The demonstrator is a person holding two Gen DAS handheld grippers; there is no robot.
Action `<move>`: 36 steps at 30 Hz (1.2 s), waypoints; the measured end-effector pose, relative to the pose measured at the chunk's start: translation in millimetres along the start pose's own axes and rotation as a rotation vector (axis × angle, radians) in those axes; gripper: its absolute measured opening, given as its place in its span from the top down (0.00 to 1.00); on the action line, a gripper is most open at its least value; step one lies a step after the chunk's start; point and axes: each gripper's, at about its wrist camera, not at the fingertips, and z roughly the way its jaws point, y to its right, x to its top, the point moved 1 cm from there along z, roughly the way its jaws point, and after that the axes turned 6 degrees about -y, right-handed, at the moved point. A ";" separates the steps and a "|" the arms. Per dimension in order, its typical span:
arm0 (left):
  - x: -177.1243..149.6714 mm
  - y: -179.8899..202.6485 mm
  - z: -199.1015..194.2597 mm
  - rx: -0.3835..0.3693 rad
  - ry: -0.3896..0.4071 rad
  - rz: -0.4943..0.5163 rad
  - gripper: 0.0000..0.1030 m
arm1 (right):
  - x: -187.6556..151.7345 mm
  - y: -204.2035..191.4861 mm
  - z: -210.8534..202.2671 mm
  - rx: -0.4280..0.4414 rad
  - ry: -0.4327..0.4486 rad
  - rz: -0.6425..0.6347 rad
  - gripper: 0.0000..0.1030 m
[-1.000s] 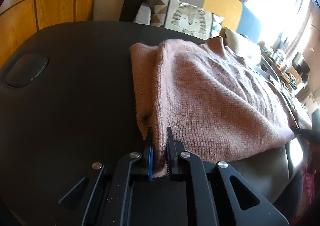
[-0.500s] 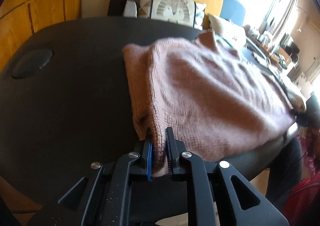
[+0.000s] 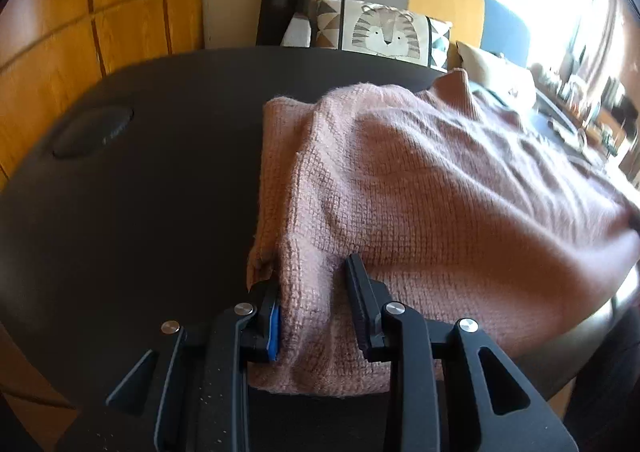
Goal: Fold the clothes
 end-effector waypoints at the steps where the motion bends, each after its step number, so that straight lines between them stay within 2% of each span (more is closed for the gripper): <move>1: -0.4 0.7 -0.1 0.007 0.004 0.007 0.70 | -0.5 4.4 5.8 -0.014 -0.014 0.001 0.95; 4: 0.4 -1.8 -3.7 -0.012 -0.004 -0.022 0.70 | -12.2 22.9 32.0 0.029 -0.078 0.057 0.94; 5: 1.9 -6.5 -6.6 -0.021 -0.006 -0.045 0.70 | -17.4 28.7 32.1 0.065 -0.054 0.088 0.93; 7: 4.7 -15.8 -12.5 -0.041 -0.010 -0.092 0.70 | -18.2 34.7 24.3 0.094 -0.018 0.117 0.83; 10: 17.2 -26.7 -26.2 -0.081 0.040 -0.190 0.70 | -12.2 39.2 8.8 0.113 0.033 0.133 0.78; 13: 41.0 -29.0 -29.1 -0.127 0.084 -0.243 0.67 | 7.8 35.2 -2.2 0.109 0.103 0.093 0.77; 14: 50.6 -26.2 -26.3 -0.114 0.089 -0.231 0.63 | 19.6 31.9 2.9 0.104 0.110 0.081 0.77; 17: 76.1 -15.6 -13.7 -0.070 0.085 -0.160 0.62 | 55.3 19.1 28.2 0.092 0.095 0.039 0.76; 23: 107.9 0.0 38.8 0.025 -0.085 -0.030 0.61 | 80.1 10.3 70.3 0.020 0.006 -0.018 0.76; 25: 110.6 1.4 46.6 0.015 -0.098 -0.016 0.61 | 83.9 9.4 80.8 0.009 -0.016 -0.023 0.75; 28: 112.5 3.0 55.5 -0.039 -0.119 -0.038 0.61 | 83.9 9.4 85.3 0.036 -0.033 -0.019 0.74; 31: 114.2 5.8 58.4 -0.079 -0.130 -0.058 0.61 | 86.5 7.7 88.9 0.050 -0.050 -0.022 0.76; 32: 114.8 6.2 58.2 -0.078 -0.125 -0.063 0.61 | 87.3 5.6 89.0 0.034 -0.053 -0.038 0.79; 33: 114.6 6.1 57.7 -0.076 -0.117 -0.072 0.61 | 88.1 3.5 89.1 0.018 -0.057 -0.054 0.89; 34: 114.3 5.2 55.8 -0.068 -0.100 -0.085 0.61 | 88.9 1.4 89.1 0.002 -0.060 -0.070 0.95; 36: 113.6 -0.1 43.3 -0.015 -0.015 -0.121 0.68 | 92.1 0.0 87.0 -0.023 -0.057 -0.065 0.95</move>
